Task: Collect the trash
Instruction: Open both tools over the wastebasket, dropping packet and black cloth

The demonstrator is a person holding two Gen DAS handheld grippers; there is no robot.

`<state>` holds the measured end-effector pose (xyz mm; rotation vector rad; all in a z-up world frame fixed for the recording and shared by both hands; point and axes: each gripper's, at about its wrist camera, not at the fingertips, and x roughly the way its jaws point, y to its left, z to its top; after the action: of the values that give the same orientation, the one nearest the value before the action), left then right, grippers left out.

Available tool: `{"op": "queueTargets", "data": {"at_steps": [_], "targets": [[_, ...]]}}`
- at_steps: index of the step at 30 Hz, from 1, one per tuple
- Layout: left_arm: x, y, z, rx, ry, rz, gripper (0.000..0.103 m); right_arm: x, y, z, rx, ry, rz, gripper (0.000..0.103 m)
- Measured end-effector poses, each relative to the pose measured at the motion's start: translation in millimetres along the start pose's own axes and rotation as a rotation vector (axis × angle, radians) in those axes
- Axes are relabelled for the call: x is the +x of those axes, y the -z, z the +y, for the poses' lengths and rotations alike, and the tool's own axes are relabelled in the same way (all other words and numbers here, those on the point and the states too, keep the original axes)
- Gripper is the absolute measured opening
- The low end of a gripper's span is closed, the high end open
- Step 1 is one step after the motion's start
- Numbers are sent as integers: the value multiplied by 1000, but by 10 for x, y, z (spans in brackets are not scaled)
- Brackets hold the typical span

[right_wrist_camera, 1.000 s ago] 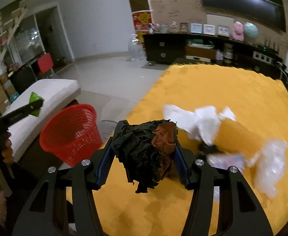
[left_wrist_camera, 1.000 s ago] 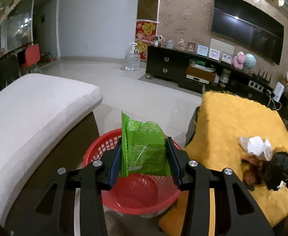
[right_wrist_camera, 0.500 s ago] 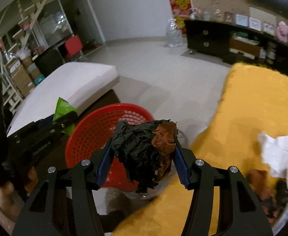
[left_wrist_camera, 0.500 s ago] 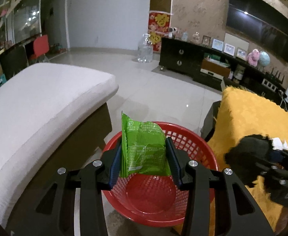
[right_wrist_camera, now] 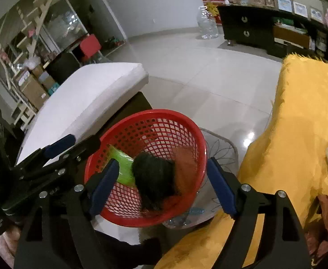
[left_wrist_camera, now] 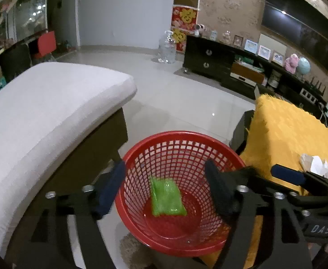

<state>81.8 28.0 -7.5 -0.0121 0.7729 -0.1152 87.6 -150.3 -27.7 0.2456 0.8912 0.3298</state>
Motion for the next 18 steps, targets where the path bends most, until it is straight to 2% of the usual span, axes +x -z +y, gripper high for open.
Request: {"op": "queueTargets", "data": {"at_steps": [6,15,18], "targets": [[-53,-14,41,-25,13,-20,77,-175,48,-67,1,40,-38,77],[-196,-40,-214,16,57,-89,83,-693,325,-171,-57,196,-147,78],[-198,-28,-358,37,78,-90,83,-895,470,-286,-43,242,-184,86]]}}
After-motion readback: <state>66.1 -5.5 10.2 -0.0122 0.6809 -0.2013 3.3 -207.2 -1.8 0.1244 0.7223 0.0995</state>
